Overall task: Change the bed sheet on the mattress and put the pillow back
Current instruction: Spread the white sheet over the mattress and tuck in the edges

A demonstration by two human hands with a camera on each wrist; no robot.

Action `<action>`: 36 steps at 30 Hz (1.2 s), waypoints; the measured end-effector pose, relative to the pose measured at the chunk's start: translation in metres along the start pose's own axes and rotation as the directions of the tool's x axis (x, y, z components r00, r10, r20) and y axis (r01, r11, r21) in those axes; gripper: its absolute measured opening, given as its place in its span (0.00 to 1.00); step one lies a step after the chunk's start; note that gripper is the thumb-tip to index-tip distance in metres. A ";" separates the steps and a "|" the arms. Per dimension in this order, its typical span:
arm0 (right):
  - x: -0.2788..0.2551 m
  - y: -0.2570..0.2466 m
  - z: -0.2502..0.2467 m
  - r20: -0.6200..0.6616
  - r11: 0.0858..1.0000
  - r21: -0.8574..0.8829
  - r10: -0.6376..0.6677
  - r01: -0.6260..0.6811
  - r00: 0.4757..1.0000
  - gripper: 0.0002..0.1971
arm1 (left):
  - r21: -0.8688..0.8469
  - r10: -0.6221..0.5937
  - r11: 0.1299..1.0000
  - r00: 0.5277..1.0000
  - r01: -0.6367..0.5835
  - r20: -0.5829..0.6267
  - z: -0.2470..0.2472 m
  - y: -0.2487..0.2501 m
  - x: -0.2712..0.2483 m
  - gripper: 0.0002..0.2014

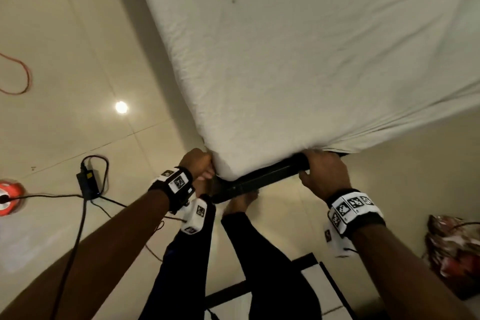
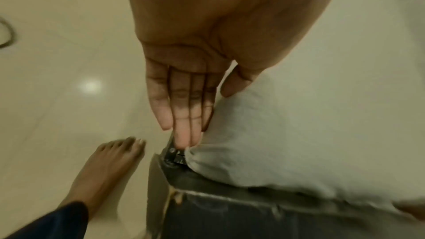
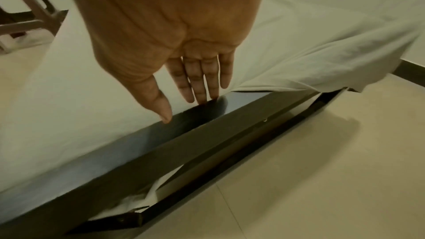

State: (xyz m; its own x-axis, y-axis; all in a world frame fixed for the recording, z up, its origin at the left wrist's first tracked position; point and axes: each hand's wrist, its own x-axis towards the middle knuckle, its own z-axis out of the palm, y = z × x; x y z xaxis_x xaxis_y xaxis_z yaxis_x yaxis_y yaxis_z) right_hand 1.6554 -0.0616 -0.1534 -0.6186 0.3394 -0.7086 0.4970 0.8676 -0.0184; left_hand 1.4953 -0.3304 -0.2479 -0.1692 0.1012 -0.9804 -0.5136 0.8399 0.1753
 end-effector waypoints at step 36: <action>0.067 0.216 -0.021 -0.043 0.979 0.015 -0.202 0.203 0.978 0.29 | 0.504 0.384 0.741 0.895 -0.445 0.226 0.286 0.219 -0.005 0.57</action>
State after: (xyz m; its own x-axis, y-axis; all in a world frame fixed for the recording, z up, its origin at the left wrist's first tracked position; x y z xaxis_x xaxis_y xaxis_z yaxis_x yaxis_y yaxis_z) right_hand 1.7089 0.1561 -0.1903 -0.7320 0.1720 -0.6593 0.3700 0.9129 -0.1726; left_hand 1.6247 0.0056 -0.2304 -0.1588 0.5335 -0.8308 0.1185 0.8457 0.5204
